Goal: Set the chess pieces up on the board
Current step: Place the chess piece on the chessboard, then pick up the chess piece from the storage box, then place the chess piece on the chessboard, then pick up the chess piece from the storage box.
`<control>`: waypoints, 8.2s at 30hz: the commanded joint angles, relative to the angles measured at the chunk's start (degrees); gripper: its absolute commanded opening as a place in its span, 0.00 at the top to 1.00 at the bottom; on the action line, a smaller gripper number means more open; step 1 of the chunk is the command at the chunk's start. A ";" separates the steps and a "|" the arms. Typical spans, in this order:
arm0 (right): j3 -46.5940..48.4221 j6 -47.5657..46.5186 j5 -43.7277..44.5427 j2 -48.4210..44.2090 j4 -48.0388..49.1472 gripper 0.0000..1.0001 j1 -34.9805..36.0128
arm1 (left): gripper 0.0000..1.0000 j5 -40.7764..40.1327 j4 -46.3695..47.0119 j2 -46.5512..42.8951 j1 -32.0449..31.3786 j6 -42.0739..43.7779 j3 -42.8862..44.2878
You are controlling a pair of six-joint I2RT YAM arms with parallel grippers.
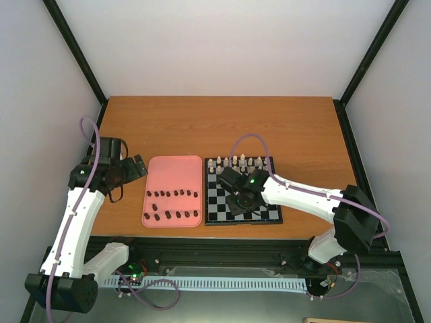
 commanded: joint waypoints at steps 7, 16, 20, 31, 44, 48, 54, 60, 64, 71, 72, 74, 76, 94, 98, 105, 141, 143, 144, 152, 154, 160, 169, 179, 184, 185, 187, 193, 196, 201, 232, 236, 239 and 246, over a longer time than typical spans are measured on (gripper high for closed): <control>-4.25 1.75 -4.07 -0.93 4.47 0.97 -0.35 | 0.00 0.10 0.80 -0.30 0.47 1.08 -0.01; -3.74 1.86 -3.66 1.24 4.08 0.97 -0.34 | 0.00 -0.07 0.74 -0.16 0.51 1.21 -0.30; -4.07 2.06 -3.04 1.60 4.15 0.97 -0.35 | 0.00 -0.32 0.62 -0.12 0.55 1.30 -0.57; -4.81 2.26 -2.62 2.31 4.73 0.97 -0.35 | 0.00 -0.19 0.82 0.03 0.49 1.17 -0.73; -6.22 2.48 -3.49 0.45 4.65 0.61 -0.35 | 0.00 -0.01 0.54 -1.09 0.51 0.51 -1.81; -4.58 1.83 -3.83 -0.79 3.87 0.56 -0.35 | 0.00 0.17 0.48 -1.53 0.45 0.27 -1.82; 4.15 -2.13 -4.34 -0.95 0.43 0.41 -0.35 | 0.00 0.06 0.38 -2.01 0.53 0.21 -1.99; 15.36 -5.27 -6.96 4.41 -0.41 0.39 -0.35 | 0.00 -0.07 0.55 -1.74 0.47 0.40 -1.79; 24.35 -8.26 -7.07 12.29 -0.19 0.44 -0.35 | 0.00 0.23 0.88 -1.42 0.56 0.59 -2.03; 34.69 -12.35 -7.02 25.91 0.40 0.53 -0.35 | 0.00 0.06 0.80 -0.98 0.53 0.82 -1.00; 35.54 -12.73 -7.17 27.27 0.62 0.55 -0.35 | 0.00 0.02 0.81 -0.90 0.52 0.72 -0.87; 37.47 -13.65 -8.34 30.46 0.58 0.56 -0.35 | 0.00 0.15 0.82 -0.82 0.50 0.62 -0.80; 38.90 -14.51 -9.40 32.81 0.39 0.57 -0.35 | 0.00 0.17 0.74 -0.69 0.51 0.71 -0.75; 41.18 -16.27 -11.71 40.83 1.39 0.64 -1.14 | 0.00 -0.38 0.36 -0.18 0.49 1.43 -2.00; 41.41 -16.33 -11.88 41.47 1.70 0.70 -1.31 | 0.00 -0.45 0.38 0.00 0.53 1.44 -1.91; 41.75 -16.72 -12.37 42.10 1.57 0.79 -1.57 | 0.00 -0.57 0.21 -0.10 0.58 1.13 -2.17; 21.13 -10.96 -7.30 20.61 1.51 0.97 0.03 | 0.00 0.32 1.08 -0.43 0.52 0.52 -3.68; 20.31 -10.76 -7.37 20.81 2.01 0.97 0.18 | 0.00 0.32 1.12 -0.29 0.51 0.55 -3.58; 19.95 -10.75 -7.48 20.90 2.28 0.97 0.18 | 0.00 0.34 1.13 -0.30 0.48 0.63 -3.65; 17.82 -10.40 -8.56 21.76 3.61 0.97 0.95 | 0.00 0.00 0.97 -0.49 0.51 0.62 -4.13; 17.76 -10.54 -8.70 22.15 3.92 0.97 1.19 | 0.00 -0.01 1.08 -0.53 0.54 0.56 -4.32; 18.15 -10.66 -8.85 22.97 3.86 0.97 1.62 | 0.00 0.13 1.09 -0.49 0.52 0.56 -4.33; 18.26 -10.79 -8.99 23.74 3.82 0.97 2.04 | 0.00 0.00 1.00 -0.60 0.50 0.53 -4.81; 17.25 -10.83 -8.99 24.56 5.27 0.97 2.20 | 0.00 -0.02 1.00 -0.56 0.52 0.47 -4.79; 17.19 -10.83 -8.85 25.23 5.33 0.97 2.22 | 0.00 -0.12 0.80 -0.53 0.50 0.64 -4.68; 17.22 -10.75 -8.83 25.29 5.39 0.97 2.25 | 0.00 -0.10 0.82 -0.55 0.51 0.64 -4.71; 17.27 -10.75 -8.82 25.53 5.44 0.97 2.20 | 0.00 -0.04 0.91 -0.57 0.53 0.64 -4.69; 17.62 -11.41 -9.88 26.06 5.53 0.95 2.42 | 0.00 -0.01 0.91 -0.59 0.51 0.64 -4.74; 17.88 -11.79 -10.19 26.25 5.23 0.93 2.77 | 0.00 -0.08 0.83 -0.65 0.52 0.64 -4.79; 17.96 -12.06 -10.19 25.48 4.74 0.84 3.00 | 0.00 -0.19 0.73 -1.01 0.47 0.56 -4.80; 46.24 -17.66 -9.98 40.08 -0.36 0.62 2.69 | 0.00 -0.20 0.48 -1.16 0.49 0.31 -3.50; 47.03 -18.06 -9.68 41.77 0.00 0.63 2.02 | 0.00 -0.34 0.06 -1.63 0.50 0.29 -3.65; 47.53 -18.48 -10.28 42.81 0.29 0.64 1.39 | 0.00 -0.54 -0.19 -1.84 0.44 0.29 -4.12; 47.89 -18.90 -10.34 45.09 0.36 0.66 0.47 | 0.00 -0.66 -0.32 -2.08 0.46 0.37 -4.50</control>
